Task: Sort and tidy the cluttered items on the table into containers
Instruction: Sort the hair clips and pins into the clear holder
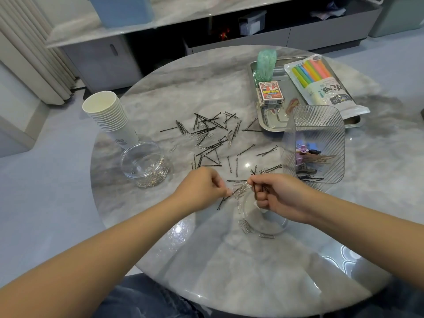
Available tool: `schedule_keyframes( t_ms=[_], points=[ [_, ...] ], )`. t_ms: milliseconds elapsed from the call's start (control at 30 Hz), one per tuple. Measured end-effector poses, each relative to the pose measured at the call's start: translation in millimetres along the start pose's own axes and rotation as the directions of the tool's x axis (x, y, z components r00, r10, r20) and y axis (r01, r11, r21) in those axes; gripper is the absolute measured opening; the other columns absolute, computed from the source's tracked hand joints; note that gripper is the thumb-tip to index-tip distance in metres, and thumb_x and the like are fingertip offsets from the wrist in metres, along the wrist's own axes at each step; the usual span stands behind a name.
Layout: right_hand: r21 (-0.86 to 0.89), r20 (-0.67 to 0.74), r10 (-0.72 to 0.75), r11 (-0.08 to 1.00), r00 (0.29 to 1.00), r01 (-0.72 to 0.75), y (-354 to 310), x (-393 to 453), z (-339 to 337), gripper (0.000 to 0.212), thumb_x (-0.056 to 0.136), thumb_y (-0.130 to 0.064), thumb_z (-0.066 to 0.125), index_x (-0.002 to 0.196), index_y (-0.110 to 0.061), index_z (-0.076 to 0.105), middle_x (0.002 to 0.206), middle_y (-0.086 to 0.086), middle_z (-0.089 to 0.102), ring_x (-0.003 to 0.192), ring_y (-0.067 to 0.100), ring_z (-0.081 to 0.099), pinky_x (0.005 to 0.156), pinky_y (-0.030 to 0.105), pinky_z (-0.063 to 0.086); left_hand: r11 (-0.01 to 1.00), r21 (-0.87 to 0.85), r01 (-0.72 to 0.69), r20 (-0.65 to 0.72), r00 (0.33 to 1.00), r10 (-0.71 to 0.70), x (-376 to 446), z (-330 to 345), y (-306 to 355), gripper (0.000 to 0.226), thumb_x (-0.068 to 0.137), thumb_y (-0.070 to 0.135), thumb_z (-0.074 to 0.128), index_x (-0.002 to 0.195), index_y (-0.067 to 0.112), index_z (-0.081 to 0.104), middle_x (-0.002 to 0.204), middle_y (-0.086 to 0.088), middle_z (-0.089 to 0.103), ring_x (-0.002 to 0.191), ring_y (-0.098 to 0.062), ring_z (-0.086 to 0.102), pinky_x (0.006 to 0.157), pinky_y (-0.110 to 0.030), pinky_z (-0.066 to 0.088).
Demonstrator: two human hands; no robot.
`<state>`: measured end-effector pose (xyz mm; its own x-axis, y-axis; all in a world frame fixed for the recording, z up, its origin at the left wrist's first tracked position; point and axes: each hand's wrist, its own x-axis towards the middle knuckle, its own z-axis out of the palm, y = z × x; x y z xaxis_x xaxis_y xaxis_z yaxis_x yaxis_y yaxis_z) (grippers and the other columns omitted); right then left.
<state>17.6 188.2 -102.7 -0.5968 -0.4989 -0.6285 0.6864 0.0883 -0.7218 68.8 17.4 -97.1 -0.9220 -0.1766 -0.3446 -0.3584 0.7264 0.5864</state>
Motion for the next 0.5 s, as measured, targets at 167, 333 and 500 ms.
schedule_keyframes(
  t_ms=[167, 333, 500],
  points=[
    [0.110, 0.062, 0.098, 0.988, 0.993, -0.104, 1, 0, -1, 0.026, 0.097, -0.010, 0.038, 0.074, -0.007, 0.051, 0.063, 0.006, 0.054, 0.059, 0.018, 0.055, 0.049, 0.022, 0.050, 0.958, 0.287, 0.020, 0.028, 0.999, -0.029, 0, 16, -16, 0.020, 0.078, 0.033, 0.072, 0.076, 0.013, 0.070, 0.082, -0.002, 0.070, 0.082, -0.019, 0.063, 0.070, -0.028, 0.049],
    [0.135, 0.041, 0.091, 0.986, 0.995, -0.095, -1, 2, -4, 0.020, 0.092, 0.000, 0.034, 0.088, -0.006, 0.053, 0.062, 0.004, 0.048, 0.055, 0.017, 0.050, 0.047, 0.023, 0.048, 0.946, 0.316, 0.066, 0.030, 0.996, -0.080, 4, 21, -17, 0.019, 0.076, 0.016, 0.056, 0.060, 0.008, 0.052, 0.064, -0.008, 0.058, 0.071, -0.030, 0.058, 0.061, -0.031, 0.047],
    [0.096, 0.038, 0.111, 0.989, 0.993, -0.114, 3, 3, -7, 0.020, 0.095, -0.015, 0.041, 0.077, -0.010, 0.050, 0.062, 0.003, 0.047, 0.058, 0.018, 0.053, 0.053, 0.025, 0.050, 0.963, 0.252, 0.094, 0.040, 0.993, -0.108, 2, 8, -10, 0.023, 0.076, 0.017, 0.058, 0.056, 0.010, 0.048, 0.061, -0.005, 0.047, 0.063, -0.023, 0.045, 0.057, -0.026, 0.038]
  ],
)
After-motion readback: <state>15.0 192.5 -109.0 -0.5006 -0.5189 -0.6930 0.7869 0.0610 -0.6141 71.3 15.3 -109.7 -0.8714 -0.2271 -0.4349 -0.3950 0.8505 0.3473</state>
